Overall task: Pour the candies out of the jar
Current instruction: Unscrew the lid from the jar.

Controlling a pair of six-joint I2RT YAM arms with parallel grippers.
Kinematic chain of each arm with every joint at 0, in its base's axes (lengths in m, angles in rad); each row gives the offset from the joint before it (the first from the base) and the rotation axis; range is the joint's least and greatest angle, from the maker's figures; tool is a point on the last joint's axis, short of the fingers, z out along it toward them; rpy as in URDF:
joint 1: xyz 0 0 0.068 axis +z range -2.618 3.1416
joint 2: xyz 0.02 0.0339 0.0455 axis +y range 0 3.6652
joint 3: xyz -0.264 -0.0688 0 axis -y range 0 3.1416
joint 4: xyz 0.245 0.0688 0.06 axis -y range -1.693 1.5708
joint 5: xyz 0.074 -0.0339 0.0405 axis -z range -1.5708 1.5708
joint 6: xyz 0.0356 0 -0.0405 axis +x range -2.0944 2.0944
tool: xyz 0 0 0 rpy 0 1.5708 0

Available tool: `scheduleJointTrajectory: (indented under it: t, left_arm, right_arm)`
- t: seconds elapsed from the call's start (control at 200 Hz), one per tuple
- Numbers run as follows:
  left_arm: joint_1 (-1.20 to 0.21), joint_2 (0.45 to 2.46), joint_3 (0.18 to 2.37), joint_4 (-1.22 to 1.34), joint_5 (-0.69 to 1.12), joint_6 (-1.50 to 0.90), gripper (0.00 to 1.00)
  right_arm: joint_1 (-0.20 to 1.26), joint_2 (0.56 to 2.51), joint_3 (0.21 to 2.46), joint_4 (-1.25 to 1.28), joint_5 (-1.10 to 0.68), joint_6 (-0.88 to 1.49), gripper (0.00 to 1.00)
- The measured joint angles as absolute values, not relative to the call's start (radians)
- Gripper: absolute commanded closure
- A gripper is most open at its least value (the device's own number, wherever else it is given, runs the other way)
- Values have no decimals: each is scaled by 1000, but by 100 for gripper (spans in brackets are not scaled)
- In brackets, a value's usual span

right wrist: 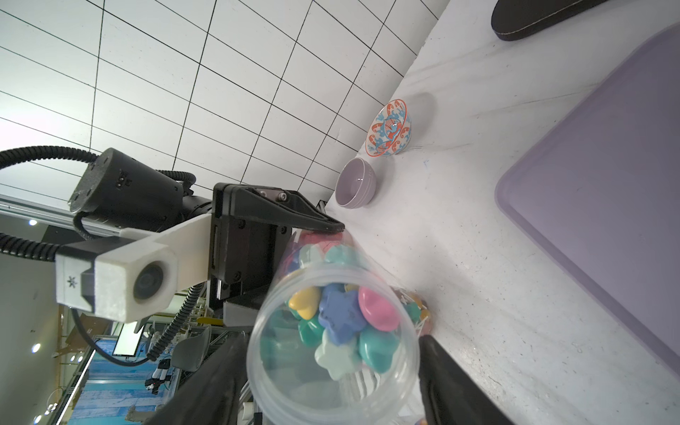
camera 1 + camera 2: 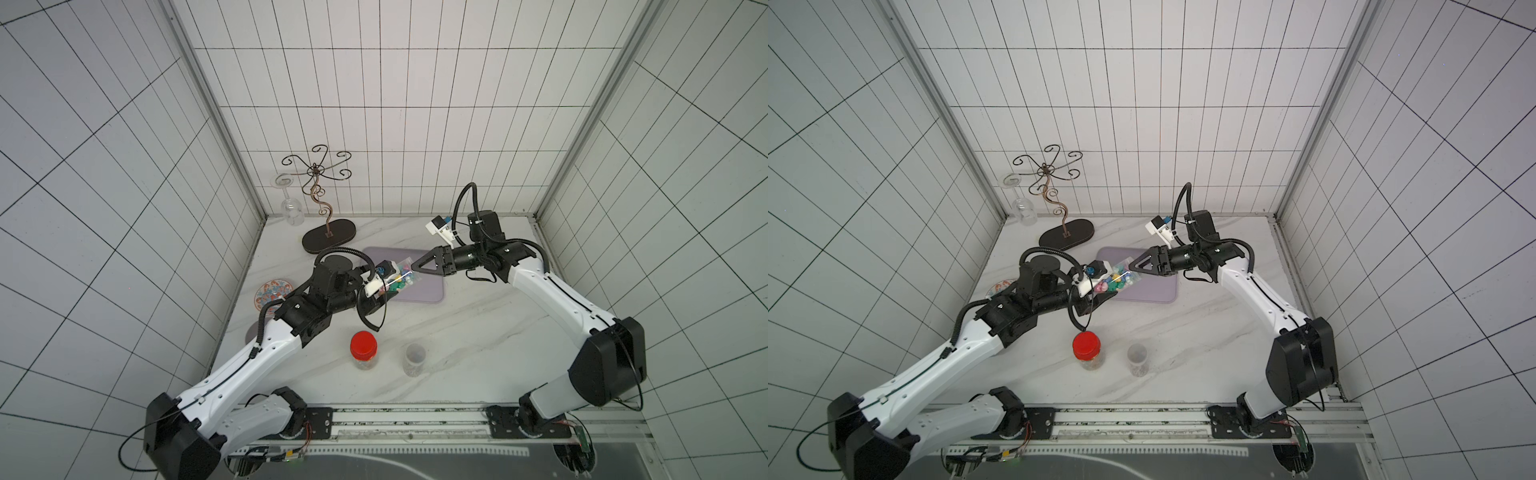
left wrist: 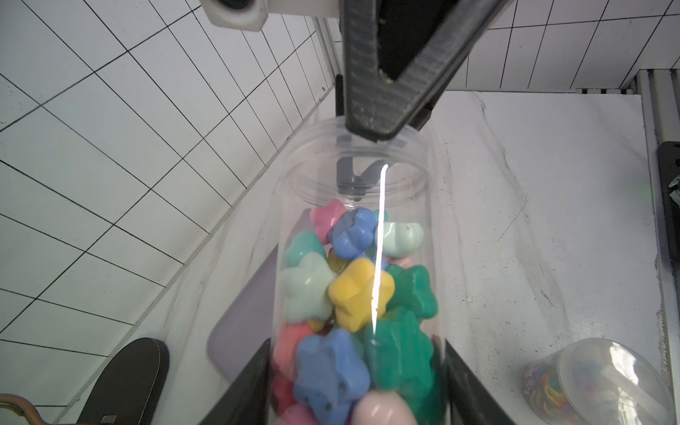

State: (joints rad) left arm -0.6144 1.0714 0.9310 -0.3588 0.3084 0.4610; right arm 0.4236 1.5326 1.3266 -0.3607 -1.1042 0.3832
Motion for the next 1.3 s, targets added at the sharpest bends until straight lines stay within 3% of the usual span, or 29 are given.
scheduleJointTrajectory:
  t: [0.17, 0.38, 0.85, 1.305]
  left_arm:
    - [-614, 1071, 931, -359, 313, 461, 59]
    - [-614, 1074, 931, -363, 311, 460, 60]
    - [-614, 1081, 931, -354, 326, 447, 59]
    - [-577, 1118, 968, -359, 546, 371, 59]
  right_arm:
    - [423, 1539, 1327, -357, -1104, 373, 27]
    - [419, 1543, 1327, -355, -1105, 364, 37]
    - [417, 1541, 1327, -356, -1114, 311, 50]
    - [393, 1418, 1211, -289, -1167, 69, 56]
